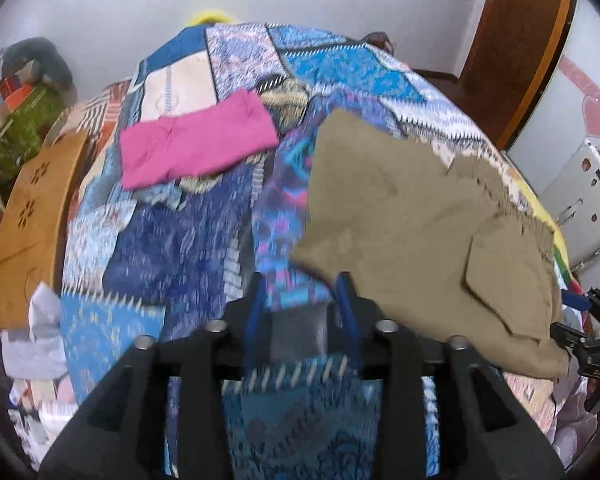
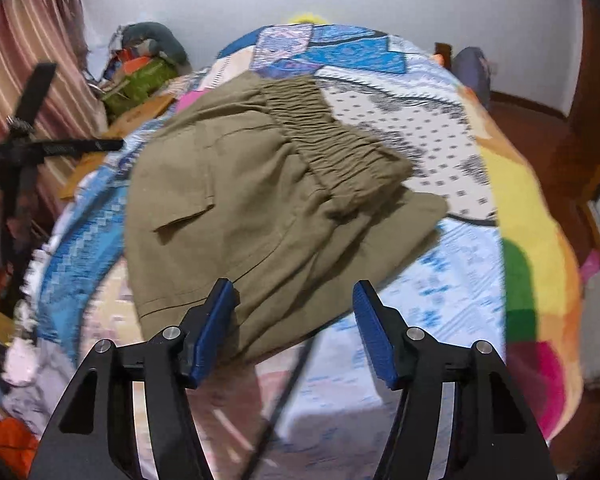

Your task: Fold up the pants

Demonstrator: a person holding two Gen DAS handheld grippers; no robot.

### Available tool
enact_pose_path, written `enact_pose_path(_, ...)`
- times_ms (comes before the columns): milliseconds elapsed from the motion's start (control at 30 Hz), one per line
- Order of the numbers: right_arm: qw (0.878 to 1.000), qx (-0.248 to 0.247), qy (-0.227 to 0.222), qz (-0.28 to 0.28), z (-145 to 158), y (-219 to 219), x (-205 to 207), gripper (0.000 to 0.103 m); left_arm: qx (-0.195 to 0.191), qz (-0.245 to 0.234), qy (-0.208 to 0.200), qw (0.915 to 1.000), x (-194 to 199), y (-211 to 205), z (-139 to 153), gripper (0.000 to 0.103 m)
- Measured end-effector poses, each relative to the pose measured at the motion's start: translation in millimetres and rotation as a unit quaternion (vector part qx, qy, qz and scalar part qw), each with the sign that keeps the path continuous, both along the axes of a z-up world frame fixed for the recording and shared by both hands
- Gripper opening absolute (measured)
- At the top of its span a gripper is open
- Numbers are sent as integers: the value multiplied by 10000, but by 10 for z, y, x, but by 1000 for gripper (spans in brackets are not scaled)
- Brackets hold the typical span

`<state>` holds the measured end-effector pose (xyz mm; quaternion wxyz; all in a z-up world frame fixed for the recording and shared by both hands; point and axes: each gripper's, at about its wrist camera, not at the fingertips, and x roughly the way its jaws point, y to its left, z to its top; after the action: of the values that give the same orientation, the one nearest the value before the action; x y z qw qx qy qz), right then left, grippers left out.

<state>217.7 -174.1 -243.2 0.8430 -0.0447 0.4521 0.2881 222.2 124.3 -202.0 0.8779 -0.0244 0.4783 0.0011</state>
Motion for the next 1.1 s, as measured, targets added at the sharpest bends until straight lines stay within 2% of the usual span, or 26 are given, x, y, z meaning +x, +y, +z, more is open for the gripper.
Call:
enact_pose_path(33, 10000, -4, 26, -58, -22, -45, 61, 57, 1, -34, -40, 10000, 81, -6, 7, 47)
enact_pose_path(133, 9997, -108, -17, -233, -56, -154, 195, 57, -86, -257, 55, 9996, 335, -30, -63, 48)
enact_pose_path(267, 9989, -75, 72, -451, -111, -297, 361, 57, -401, -560, 616, 9957, 653, -80, -376, 47)
enact_pose_path(300, 9987, -49, 94, -499, -122, -329, 403, 57, -518, -578, 737, 9943, 710, -83, -460, 43)
enact_pose_path(367, 9983, 4, 117, -567, -144, -372, 463, 57, -611, -460, 583, 9954, 754, -59, -490, 31)
enact_pose_path(400, 9982, 39, 139, -583, -155, -385, 498, 57, -694, -424, 564, 9951, 776, -48, -498, 14)
enact_pose_path(467, 9981, 70, 140, -597, -167, -380, 549, 57, -727, -353, 518, 9954, 766, -48, -501, 11)
enact_pose_path(633, 9983, -53, 23, -579, -144, -325, 638, 57, -115, -247, 297, 9992, 486, -143, -454, 9)
enact_pose_path(800, 9983, -99, 10, -567, -125, -290, 719, 57, -105, 41, 400, 9991, 68, 29, -414, 5)
enact_pose_path(833, 9983, -126, -1, -561, -111, -276, 722, 57, -44, 167, 450, 9988, -14, 83, -427, 0)
enact_pose_path(933, 9984, -191, -55, -535, -59, -250, 688, 57, 137, 418, 599, 9972, -255, 270, -511, 0)
enact_pose_path(1000, 9984, -101, -33, -560, -29, -262, 683, 57, 24, 483, 623, 9969, -353, 382, -494, 0)
enact_pose_path(1100, 9974, 231, 38, -680, 42, -322, 644, 58, -138, 519, 391, 9978, -433, 466, -332, 0)
